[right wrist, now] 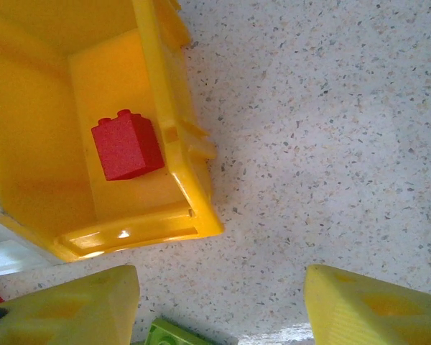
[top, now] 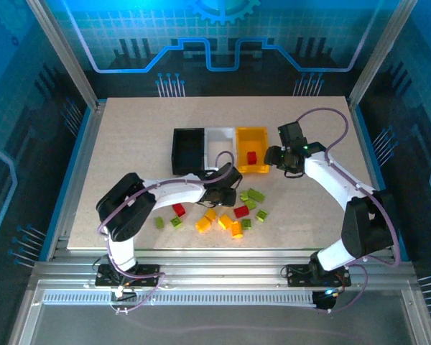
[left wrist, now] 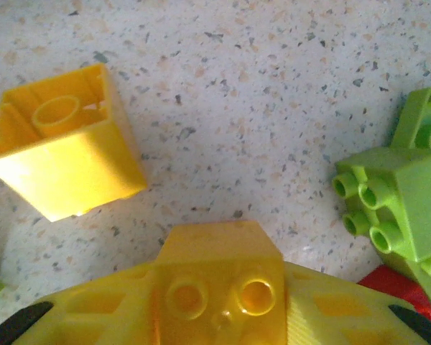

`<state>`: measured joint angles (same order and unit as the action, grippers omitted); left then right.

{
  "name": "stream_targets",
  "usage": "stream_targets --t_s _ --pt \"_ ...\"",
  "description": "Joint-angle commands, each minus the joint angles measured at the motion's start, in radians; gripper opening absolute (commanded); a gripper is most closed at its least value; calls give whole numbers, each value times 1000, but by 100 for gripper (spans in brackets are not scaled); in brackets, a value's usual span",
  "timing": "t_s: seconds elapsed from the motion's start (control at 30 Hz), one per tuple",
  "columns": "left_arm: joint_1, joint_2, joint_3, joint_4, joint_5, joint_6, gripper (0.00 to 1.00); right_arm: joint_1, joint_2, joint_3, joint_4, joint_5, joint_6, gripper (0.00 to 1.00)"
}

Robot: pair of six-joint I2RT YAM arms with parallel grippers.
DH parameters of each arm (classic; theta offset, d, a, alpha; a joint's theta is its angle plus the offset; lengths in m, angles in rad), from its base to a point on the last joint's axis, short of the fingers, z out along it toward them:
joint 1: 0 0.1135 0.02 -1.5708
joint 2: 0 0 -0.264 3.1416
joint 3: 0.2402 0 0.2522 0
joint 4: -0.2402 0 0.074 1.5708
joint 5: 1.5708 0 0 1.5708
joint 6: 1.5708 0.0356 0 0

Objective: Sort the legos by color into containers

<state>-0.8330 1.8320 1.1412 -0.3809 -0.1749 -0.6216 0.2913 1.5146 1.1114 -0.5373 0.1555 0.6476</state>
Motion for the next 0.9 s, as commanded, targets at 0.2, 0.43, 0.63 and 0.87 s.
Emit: stream_targets --t_s 0.2,0.43,0.63,0.87 --pt "120 -324 -53 -88 -67 -35 37 -11 -22 11 -3 -8 11 62" --pt "337 -322 24 -89 -86 -1 35 -8 -24 8 -7 -14 14 62" --pt "446 -138 165 -69 -83 -3 34 -1 -30 11 -34 -8 10 62" --pt "471 -41 255 -60 -38 -29 59 5 -84 -35 -59 -19 -16 64"
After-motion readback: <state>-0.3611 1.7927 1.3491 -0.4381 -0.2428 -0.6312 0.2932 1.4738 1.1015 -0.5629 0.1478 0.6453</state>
